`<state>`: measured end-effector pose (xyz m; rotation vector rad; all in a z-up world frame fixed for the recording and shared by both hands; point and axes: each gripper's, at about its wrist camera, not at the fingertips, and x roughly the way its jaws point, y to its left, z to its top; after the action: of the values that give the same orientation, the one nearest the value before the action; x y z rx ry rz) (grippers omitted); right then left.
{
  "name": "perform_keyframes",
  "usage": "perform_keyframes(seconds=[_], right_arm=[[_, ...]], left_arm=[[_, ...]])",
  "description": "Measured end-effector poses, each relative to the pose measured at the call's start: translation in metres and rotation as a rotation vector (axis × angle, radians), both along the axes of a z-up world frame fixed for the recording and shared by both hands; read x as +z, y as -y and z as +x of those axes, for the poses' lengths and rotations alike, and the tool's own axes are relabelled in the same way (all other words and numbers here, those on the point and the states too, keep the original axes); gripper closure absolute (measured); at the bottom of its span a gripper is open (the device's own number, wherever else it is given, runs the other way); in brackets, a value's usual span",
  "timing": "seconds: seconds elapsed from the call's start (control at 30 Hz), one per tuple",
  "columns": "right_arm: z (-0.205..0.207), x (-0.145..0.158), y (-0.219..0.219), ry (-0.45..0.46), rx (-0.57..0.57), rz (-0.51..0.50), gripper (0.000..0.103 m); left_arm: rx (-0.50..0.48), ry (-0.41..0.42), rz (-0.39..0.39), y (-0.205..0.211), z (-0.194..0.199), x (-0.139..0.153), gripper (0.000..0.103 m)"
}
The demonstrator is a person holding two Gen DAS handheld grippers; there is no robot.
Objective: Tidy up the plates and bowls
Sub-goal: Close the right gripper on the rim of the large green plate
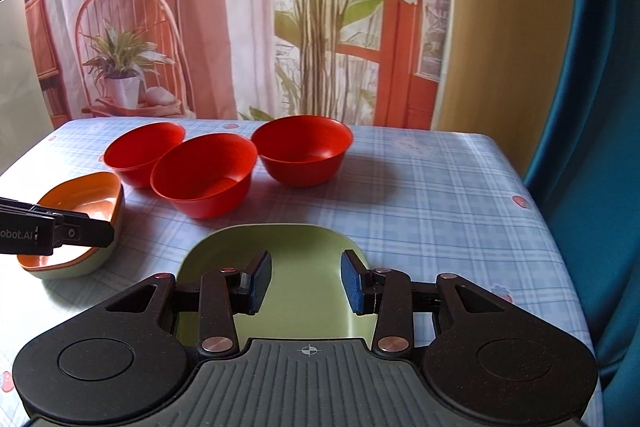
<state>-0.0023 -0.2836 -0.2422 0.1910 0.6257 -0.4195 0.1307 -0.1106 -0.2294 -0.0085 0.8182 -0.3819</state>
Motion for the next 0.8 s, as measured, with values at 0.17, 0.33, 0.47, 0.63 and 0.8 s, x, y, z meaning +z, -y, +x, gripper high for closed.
perform_keyframes(seconds=[0.17,0.33,0.47,0.63,0.8], right_arm=[[-0.019,-0.006,0.021,-0.004,-0.057,0.010,0.067],[-0.035,-0.014,0.035,-0.006,-0.099,0.025,0.067],[-0.040,-0.022,0.042,-0.012,-0.116,0.047,0.067],[-0.040,-0.026,0.041,-0.006,-0.109,0.063,0.067],[-0.034,-0.029,0.038,-0.008,-0.089,0.072,0.067]], left_arm=[[-0.043,-0.026,0.010,0.022,-0.005,-0.010,0.071],[-0.068,-0.042,0.017,0.034,-0.008,-0.018,0.069],[-0.074,-0.065,0.019,0.038,-0.006,-0.025,0.068],[-0.065,-0.077,0.031,0.040,-0.003,-0.032,0.067],[-0.075,-0.088,0.027,0.039,-0.002,-0.036,0.068]])
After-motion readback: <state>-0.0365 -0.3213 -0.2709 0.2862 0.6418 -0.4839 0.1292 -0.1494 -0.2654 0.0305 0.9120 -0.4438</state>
